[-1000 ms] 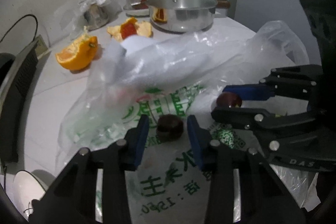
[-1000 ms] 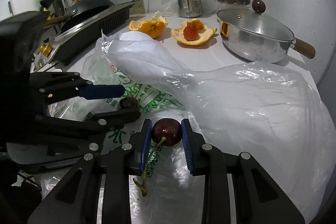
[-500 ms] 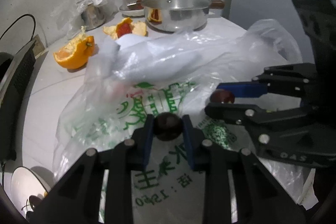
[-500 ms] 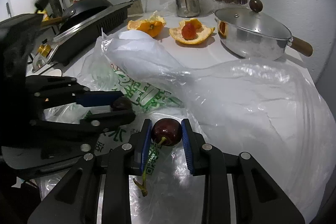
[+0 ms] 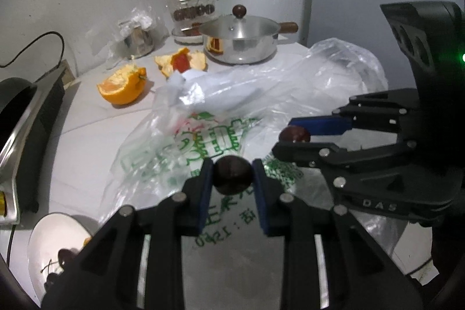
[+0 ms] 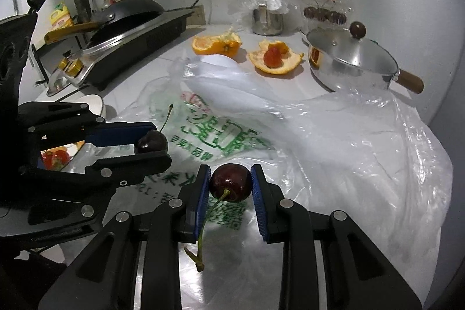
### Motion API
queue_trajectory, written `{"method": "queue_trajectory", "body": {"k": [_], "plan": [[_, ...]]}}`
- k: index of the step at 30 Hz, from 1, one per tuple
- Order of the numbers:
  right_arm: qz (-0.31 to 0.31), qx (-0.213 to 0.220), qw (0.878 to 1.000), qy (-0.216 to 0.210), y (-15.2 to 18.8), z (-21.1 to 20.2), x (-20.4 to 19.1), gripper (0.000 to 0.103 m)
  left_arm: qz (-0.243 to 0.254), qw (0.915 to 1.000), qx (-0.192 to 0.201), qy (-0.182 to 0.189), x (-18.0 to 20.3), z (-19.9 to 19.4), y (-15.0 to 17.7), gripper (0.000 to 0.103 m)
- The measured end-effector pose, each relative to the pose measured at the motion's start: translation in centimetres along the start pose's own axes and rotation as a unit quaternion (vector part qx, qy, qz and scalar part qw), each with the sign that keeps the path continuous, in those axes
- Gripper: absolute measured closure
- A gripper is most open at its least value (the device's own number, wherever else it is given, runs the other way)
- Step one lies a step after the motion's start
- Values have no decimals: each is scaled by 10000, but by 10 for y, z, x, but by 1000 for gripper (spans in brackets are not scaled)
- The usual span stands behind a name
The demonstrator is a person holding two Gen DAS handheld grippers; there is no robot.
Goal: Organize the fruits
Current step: 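Carry both cherries in the two tools over the white plate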
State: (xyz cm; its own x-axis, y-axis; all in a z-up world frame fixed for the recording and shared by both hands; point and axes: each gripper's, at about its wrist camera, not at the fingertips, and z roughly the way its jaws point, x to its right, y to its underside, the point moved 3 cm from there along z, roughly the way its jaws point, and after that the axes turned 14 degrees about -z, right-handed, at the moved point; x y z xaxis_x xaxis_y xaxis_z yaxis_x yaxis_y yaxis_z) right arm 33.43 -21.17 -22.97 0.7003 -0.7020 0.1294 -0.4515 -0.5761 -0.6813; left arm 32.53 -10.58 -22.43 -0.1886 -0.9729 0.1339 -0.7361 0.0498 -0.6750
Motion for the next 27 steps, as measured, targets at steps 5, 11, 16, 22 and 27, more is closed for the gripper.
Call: {"method": "queue_trajectory", "body": {"k": [5, 11, 16, 22, 27], "plan": [[-115, 29, 9999, 39, -5, -11, -16, 73, -31, 9999, 134, 5, -5, -22, 8, 76], [-271, 66, 9996, 55, -13, -20, -39, 73, -157, 9994, 292, -35, -19, -48, 17, 76], [-439, 102, 9990, 64, -23, -25, -60, 73, -270, 9987, 417, -111, -37, -66, 25, 76], [-603, 91, 9981, 43, -32, -25, -82, 73, -423, 9977, 501, -195, -60, -83, 39, 76], [-739, 66, 9972, 3, -39, -22, -100, 73, -553, 9966, 552, -264, -76, -90, 47, 76]]}}
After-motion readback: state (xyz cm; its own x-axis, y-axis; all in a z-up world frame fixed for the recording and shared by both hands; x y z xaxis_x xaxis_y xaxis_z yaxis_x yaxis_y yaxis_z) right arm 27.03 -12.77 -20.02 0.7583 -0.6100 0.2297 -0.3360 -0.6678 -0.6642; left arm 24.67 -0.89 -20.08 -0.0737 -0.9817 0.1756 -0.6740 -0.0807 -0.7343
